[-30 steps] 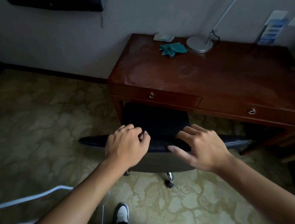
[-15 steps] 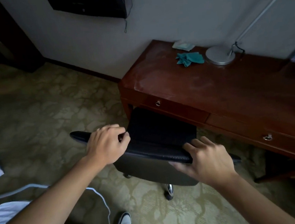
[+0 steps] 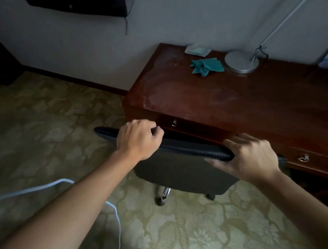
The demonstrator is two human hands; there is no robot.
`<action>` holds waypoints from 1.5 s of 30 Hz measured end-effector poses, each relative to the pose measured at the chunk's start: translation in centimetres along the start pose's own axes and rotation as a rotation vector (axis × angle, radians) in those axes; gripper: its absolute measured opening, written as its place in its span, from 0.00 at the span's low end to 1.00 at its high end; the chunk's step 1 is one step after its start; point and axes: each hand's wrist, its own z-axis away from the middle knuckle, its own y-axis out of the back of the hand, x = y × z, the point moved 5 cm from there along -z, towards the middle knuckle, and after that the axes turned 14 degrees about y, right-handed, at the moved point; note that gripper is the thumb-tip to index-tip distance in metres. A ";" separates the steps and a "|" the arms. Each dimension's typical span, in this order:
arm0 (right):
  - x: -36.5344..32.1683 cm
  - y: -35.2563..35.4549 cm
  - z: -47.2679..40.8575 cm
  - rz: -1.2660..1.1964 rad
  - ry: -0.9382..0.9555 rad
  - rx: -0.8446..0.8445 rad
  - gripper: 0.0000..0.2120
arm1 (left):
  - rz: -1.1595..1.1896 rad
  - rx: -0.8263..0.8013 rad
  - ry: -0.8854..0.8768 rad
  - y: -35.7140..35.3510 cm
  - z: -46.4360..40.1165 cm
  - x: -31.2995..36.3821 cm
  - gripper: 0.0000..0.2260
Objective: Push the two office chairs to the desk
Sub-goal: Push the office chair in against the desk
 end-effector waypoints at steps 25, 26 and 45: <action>4.3 -6.2 -10.8 0.097 -0.168 0.031 0.28 | 0.001 0.019 -0.186 -2.6 -15.9 -2.4 0.16; 4.4 -6.2 -10.9 0.105 -0.172 0.024 0.28 | 0.005 0.020 -0.187 -2.6 -16.0 -2.5 0.16; -3.9 -1.0 -3.4 -0.091 -0.728 -0.237 0.30 | -0.073 0.057 -0.360 0.7 -5.3 0.8 0.11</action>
